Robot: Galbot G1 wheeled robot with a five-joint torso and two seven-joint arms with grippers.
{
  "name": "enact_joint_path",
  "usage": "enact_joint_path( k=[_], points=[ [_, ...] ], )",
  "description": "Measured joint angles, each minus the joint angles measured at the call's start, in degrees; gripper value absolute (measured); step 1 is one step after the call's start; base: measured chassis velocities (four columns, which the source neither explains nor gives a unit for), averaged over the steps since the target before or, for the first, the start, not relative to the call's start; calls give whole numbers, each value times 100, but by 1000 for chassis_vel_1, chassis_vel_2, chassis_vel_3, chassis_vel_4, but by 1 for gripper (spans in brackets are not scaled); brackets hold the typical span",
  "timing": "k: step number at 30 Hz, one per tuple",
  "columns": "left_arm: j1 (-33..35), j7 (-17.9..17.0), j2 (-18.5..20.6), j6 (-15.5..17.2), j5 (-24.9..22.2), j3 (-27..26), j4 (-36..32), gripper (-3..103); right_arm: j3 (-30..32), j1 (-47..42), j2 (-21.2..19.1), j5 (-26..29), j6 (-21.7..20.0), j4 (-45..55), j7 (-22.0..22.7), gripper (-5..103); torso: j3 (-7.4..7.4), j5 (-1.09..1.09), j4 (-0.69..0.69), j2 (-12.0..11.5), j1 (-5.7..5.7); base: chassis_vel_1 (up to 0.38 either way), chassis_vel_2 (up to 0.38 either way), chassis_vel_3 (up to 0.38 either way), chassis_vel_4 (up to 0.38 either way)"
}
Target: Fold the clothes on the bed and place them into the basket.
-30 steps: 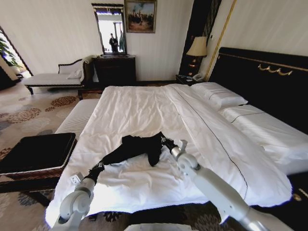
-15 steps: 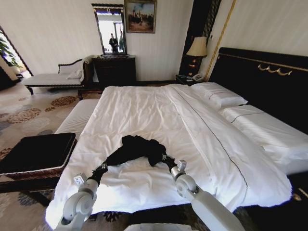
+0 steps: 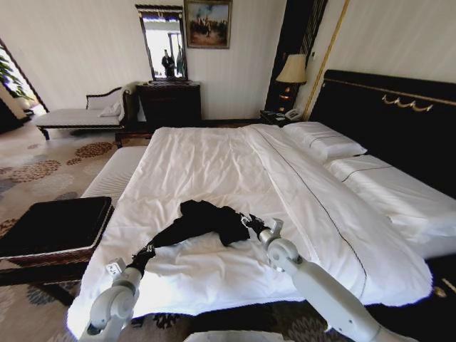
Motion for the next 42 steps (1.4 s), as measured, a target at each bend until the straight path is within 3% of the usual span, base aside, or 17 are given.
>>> enact_joint_path(
  k=[2,5,8,9,11,14,15,18,25,27,28,31,33,36,38,39,42],
  points=[
    [4,-6,-6,-1,1,-5,0,0,-103,160,3,108,-111,-118,15,65,0,0,0,0,0,0,0,0,0],
    [24,-11,-29,-4,5,-8,-10,0,-331,550,37,265,-276,-383,109,86,0,-1,1,0,1,0,0,0,0],
    [27,-13,-47,-6,5,-11,-21,0,-419,731,53,350,-336,-468,198,86,0,-2,1,0,0,0,0,0,0],
    [27,-13,-49,-7,5,-12,-22,0,-440,765,53,396,-363,-471,235,96,0,-1,1,0,0,0,0,0,0],
    [21,-14,-51,-16,-2,-23,-21,0,-482,818,22,564,-500,-411,395,101,0,-1,0,0,1,0,0,0,0],
    [8,-16,-50,-20,-7,-24,-5,0,-497,818,-24,646,-600,-345,479,101,0,-1,-1,0,0,0,0,0,0],
    [-1,-17,-49,-22,-10,-24,5,0,-498,816,-45,677,-649,-329,522,92,0,-1,-1,0,0,0,0,0,0],
    [-30,-25,-49,-23,-16,-13,22,0,-491,804,-75,755,-750,-311,605,86,0,-1,-1,0,0,0,0,0,0],
    [-66,-43,-53,-22,-22,19,28,0,-403,739,-112,1004,-917,-231,720,84,0,-1,0,0,0,0,0,0,0],
    [-67,-47,-54,-20,-23,22,27,0,-391,729,-101,1049,-944,-235,738,81,0,-1,-1,0,0,0,0,0,0],
    [-66,-50,-53,-18,-23,22,23,0,-391,728,-83,1056,-953,-261,746,74,-1,-1,0,0,0,0,0,0,0],
    [-63,-51,-48,-17,-24,18,15,0,-391,728,-71,1058,-970,-278,769,74,-1,-1,0,0,0,0,0,0,0],
    [-56,-53,-40,-15,-28,6,6,0,-394,723,-69,1060,-1010,-282,810,52,-1,-1,0,0,0,0,0,0,0],
    [-52,-53,-38,-15,-29,1,5,0,-397,719,-72,1060,-1036,-282,820,52,-1,-1,0,0,0,0,0,0,0],
    [-43,-54,-43,-15,-31,-1,-2,0,-400,710,-86,1053,-1072,-280,828,42,-1,-1,0,0,0,0,0,0,0],
    [-40,-55,-49,-15,-31,-1,-6,0,-401,706,-93,1050,-1079,-273,828,31,-1,-1,0,0,0,0,0,0,0],
    [-37,-56,-56,-15,-31,-1,-12,0,-399,699,-108,1045,-1084,-249,821,31,-1,-1,0,1,0,0,0,0,0]
  ],
)
